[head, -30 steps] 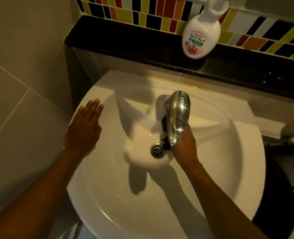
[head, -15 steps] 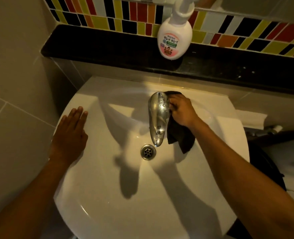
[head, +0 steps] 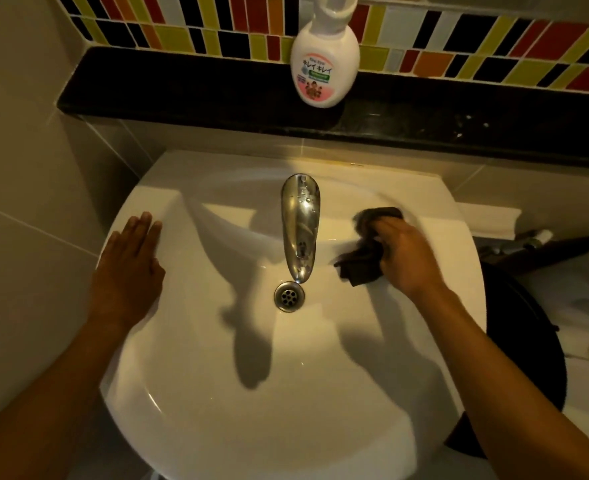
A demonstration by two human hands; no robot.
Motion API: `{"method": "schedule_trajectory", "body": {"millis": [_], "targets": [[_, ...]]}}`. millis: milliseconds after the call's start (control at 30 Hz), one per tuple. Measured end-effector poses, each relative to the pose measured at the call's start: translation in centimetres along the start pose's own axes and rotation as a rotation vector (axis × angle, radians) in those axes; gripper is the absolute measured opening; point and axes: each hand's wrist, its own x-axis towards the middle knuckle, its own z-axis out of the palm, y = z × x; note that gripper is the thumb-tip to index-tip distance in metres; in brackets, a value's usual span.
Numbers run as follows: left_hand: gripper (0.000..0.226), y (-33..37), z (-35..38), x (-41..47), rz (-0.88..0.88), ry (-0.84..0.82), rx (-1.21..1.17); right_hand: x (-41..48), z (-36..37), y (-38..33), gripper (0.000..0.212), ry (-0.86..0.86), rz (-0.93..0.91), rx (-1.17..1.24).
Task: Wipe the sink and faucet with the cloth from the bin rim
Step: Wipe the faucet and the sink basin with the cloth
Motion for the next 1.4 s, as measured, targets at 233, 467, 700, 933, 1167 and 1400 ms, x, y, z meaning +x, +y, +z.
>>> {"method": "schedule_trajectory", "body": {"millis": [233,467,700,933,1167,1400], "targets": [[0.065,-0.3,0.1,-0.1,0.052,0.016,-0.018,-5.2,2.1,0.5,0.046,-0.01,0.068,-0.21],[0.067,0.1,-0.2,-0.1,0.025,0.011,-0.043,-4.0,8.6,0.2,0.065,-0.148,0.154,-0.602],[0.066,0.4,-0.3,-0.2,0.014,0.016,-0.034,-3.8,12.8,-2.4,0.058,-0.378,-0.113,-0.524],[0.065,0.1,-0.1,-0.1,0.008,0.016,-0.035,-4.8,12.6,-1.7,0.048,-0.503,-0.274,-0.393],[0.064,-0.4,0.0,-0.2,0.064,0.037,-0.068,-6.7,8.4,-0.1,0.048,-0.46,-0.105,-0.502],[0.063,-0.6,0.4,-0.4,0.082,0.071,-0.065,-10.8,10.6,-3.7,0.04,-0.577,-0.222,-0.271]]}}
